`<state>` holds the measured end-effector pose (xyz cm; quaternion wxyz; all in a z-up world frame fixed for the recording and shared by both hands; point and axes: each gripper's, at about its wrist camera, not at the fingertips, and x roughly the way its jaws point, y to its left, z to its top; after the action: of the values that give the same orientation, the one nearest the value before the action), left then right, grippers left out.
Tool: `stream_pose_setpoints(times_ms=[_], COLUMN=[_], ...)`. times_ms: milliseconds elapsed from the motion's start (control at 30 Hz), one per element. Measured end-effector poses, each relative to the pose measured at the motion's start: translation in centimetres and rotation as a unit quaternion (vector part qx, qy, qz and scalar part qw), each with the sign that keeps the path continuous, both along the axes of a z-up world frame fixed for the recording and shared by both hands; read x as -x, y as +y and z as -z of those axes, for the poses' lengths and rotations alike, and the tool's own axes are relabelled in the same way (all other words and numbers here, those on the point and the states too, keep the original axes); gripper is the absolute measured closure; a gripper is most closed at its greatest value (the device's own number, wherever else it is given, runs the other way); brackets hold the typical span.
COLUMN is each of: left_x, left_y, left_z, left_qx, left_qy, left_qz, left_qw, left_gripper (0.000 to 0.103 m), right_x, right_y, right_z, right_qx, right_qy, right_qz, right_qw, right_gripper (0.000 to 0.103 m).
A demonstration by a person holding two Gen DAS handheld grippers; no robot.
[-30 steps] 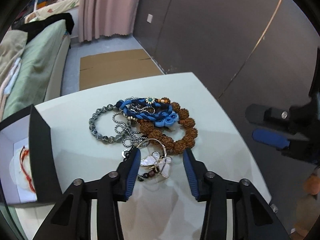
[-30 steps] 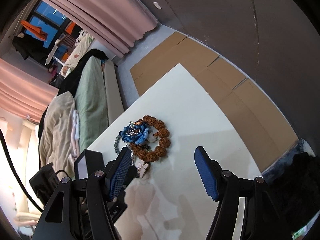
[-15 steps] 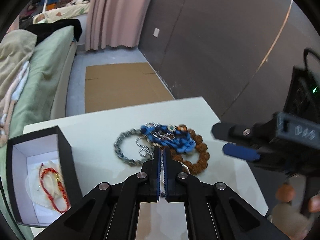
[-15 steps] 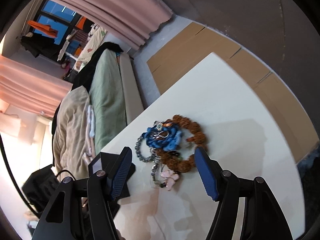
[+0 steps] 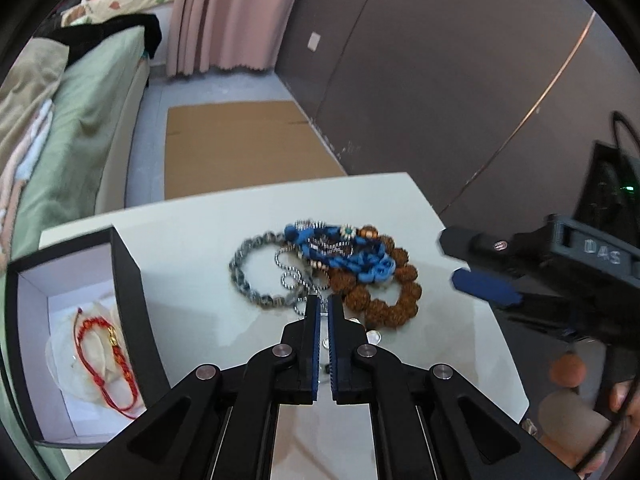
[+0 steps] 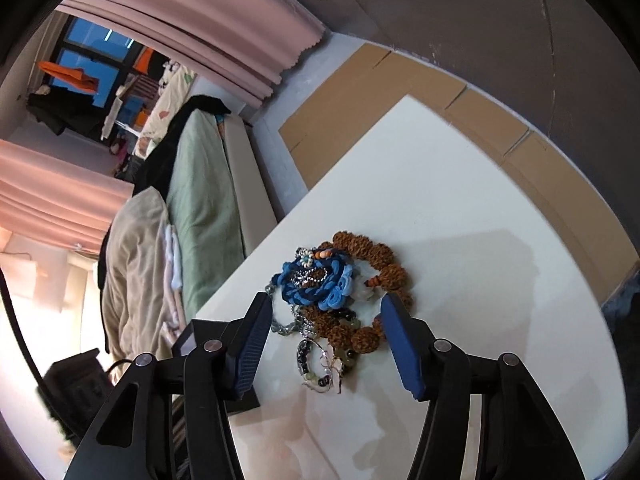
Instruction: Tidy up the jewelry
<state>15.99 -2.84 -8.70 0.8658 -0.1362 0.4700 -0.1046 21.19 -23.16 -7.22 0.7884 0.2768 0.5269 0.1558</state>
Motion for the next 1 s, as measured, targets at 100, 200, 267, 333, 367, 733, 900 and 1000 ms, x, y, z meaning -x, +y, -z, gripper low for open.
stream_pose_setpoints(times_ms=[100, 200, 267, 333, 367, 733, 900, 1000], left_x=[0.1, 0.6, 0.6, 0.5, 0.4, 1.5, 1.7, 1.4], left_y=[-0.3, -0.9, -1.5, -2.0, -2.4, -6.9, -7.5, -7.4], left_z=[0.3, 0.0, 0.3, 0.8, 1.1, 1.4, 1.6, 2.2], left_qx=[0.001, -0.007, -0.012, -0.021, -0.025, -0.066, -0.067, -0.080], left_qy=[0.006, -0.012, -0.010, -0.004, 0.000, -0.020, -0.025, -0.015], left_qz=[-0.001, -0.002, 0.009, 0.012, 0.015, 0.084, 0.096, 0.088], left_qw=[1.0000, 0.9999, 0.9998, 0.9997, 0.9996, 0.9940, 0.9928, 0.9928], left_gripper=[0.050, 0.036, 0.036, 0.036, 0.036, 0.071, 0.074, 0.074], right_x=[0.1, 0.2, 0.3, 0.4, 0.5, 0.6, 0.6, 0.7], right_y=[-0.4, -0.8, -1.0, -1.4, -1.6, -3.9, -4.3, -4.5], right_z=[-0.3, -0.4, -0.6, -0.7, -0.8, -1.4, -1.5, -1.6], right_qx=[0.003, -0.001, -0.001, -0.001, -0.002, -0.014, -0.017, -0.018], right_qy=[-0.002, -0.001, -0.004, -0.006, -0.007, -0.009, -0.009, -0.011], right_qz=[0.001, -0.002, -0.003, -0.004, -0.003, 0.012, 0.013, 0.015], right_qw=[1.000, 1.000, 1.000, 1.000, 1.000, 1.000, 1.000, 1.000], right_gripper=[0.044, 0.044, 0.044, 0.044, 0.044, 0.044, 0.044, 0.044])
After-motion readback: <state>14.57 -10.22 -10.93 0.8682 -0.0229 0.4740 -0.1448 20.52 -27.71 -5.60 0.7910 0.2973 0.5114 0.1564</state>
